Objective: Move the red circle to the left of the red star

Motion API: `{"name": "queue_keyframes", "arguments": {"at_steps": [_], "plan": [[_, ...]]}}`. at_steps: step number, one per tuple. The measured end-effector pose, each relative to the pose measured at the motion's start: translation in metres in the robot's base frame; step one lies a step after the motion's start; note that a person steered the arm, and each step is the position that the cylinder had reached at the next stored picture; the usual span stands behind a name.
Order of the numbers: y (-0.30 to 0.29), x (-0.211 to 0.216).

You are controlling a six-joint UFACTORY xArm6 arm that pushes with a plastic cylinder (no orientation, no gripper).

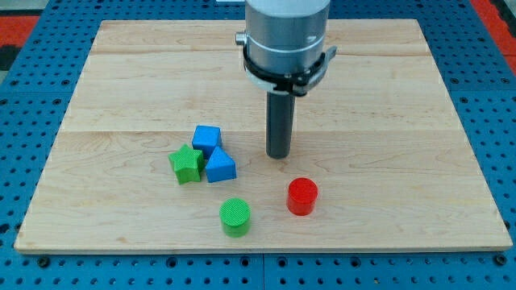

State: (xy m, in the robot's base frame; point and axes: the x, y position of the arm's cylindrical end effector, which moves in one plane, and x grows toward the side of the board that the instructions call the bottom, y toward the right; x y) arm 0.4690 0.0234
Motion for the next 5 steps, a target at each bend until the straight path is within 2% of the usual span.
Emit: {"name": "queue_keyframes", "arguments": {"at_steps": [2, 3, 4, 5], "plan": [[0.005, -0.071], [0.041, -0.051], [0.133, -0.003], [0.129, 0.075]]}}
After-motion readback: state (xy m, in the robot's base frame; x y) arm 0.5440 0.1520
